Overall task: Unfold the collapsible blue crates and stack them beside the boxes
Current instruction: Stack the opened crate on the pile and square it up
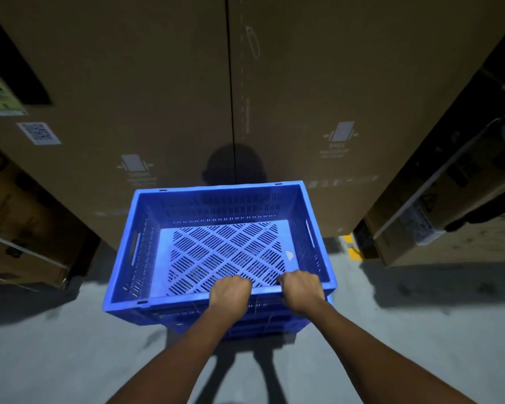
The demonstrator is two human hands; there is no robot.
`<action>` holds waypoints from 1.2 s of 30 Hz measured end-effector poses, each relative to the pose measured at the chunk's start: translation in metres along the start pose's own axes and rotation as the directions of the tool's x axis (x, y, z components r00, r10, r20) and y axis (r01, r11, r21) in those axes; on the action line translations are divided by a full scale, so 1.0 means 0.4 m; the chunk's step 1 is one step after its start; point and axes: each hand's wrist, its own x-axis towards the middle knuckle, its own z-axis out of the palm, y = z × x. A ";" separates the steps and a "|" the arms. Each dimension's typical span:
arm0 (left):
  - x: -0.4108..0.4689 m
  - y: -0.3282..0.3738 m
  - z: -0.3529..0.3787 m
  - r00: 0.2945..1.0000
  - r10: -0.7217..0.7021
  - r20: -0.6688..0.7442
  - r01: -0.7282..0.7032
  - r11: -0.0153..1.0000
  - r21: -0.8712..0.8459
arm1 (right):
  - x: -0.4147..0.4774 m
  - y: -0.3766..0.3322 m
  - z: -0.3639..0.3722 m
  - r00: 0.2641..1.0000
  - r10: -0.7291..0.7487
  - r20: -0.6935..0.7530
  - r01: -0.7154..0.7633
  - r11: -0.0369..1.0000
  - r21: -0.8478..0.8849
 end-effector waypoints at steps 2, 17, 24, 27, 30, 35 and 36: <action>0.011 0.023 -0.003 1.000 0.008 0.000 -0.008 1.000 -0.006 | -0.004 0.025 -0.002 1.000 0.011 0.003 -0.011 1.000 -0.003; 0.049 0.092 -0.021 0.999 0.042 0.003 -0.042 0.999 0.020 | 0.004 0.099 0.011 0.998 0.054 0.024 -0.053 0.998 -0.026; 0.040 0.089 -0.020 0.998 0.057 0.005 -0.057 0.998 0.003 | -0.009 0.091 0.008 0.998 0.067 0.011 -0.067 0.998 0.011; 0.017 0.088 -0.020 0.996 0.085 0.013 -0.085 0.996 0.016 | -0.040 0.078 0.009 0.996 0.083 0.017 -0.084 0.995 0.047; 0.002 0.092 -0.017 0.994 0.106 0.021 -0.107 0.994 0.034 | -0.059 0.075 0.017 0.997 0.073 0.022 -0.074 0.996 0.043; 0.040 0.089 -0.027 0.997 0.075 0.016 -0.076 0.997 0.023 | -0.013 0.093 0.005 0.999 0.042 0.016 -0.043 0.999 0.023; 0.050 0.088 -0.029 0.998 0.069 0.014 -0.069 0.997 0.021 | -0.001 0.097 0.003 0.999 0.035 0.016 -0.035 0.999 0.016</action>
